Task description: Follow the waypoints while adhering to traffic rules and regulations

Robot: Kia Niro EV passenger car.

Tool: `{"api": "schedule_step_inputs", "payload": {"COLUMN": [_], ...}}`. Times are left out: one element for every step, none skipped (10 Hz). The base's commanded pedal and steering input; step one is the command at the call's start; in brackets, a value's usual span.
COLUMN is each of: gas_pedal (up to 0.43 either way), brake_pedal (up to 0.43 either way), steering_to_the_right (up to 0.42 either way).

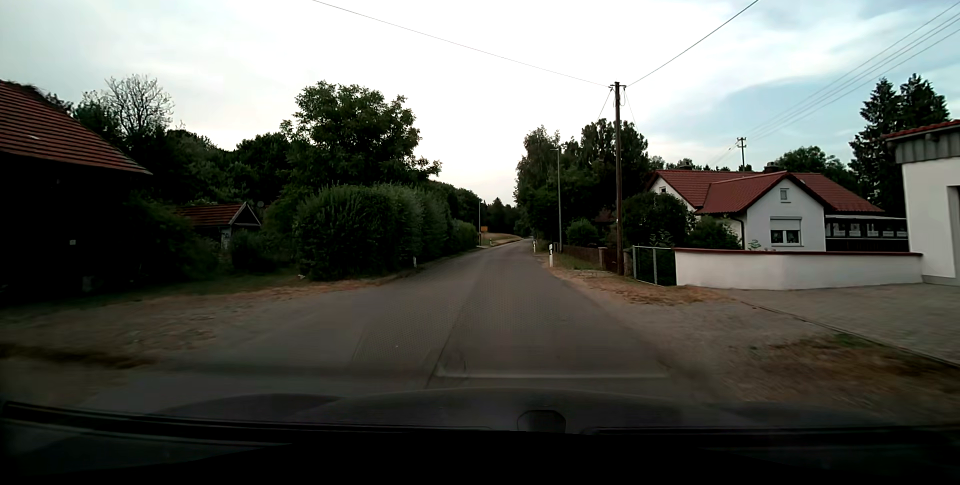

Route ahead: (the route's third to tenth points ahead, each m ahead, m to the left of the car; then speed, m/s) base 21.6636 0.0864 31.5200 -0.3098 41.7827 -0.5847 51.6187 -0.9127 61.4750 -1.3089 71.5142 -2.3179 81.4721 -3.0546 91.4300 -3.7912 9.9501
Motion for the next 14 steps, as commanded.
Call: {"api": "schedule_step_inputs", "payload": {"gas_pedal": [0.039,0.039,0.039,0.039,0.039,0.039,0.039,0.039,0.039,0.039,0.039,0.039,0.039,0.039], "brake_pedal": [0.006,0.006,0.006,0.006,0.006,0.006,0.006,0.006,0.006,0.006,0.006,0.006,0.006,0.006], "steering_to_the_right": [0.003,0.003,0.003,0.003,0.003,0.003,0.003,0.003,0.002,0.002,0.000,-0.001,-0.001,-0.001]}}
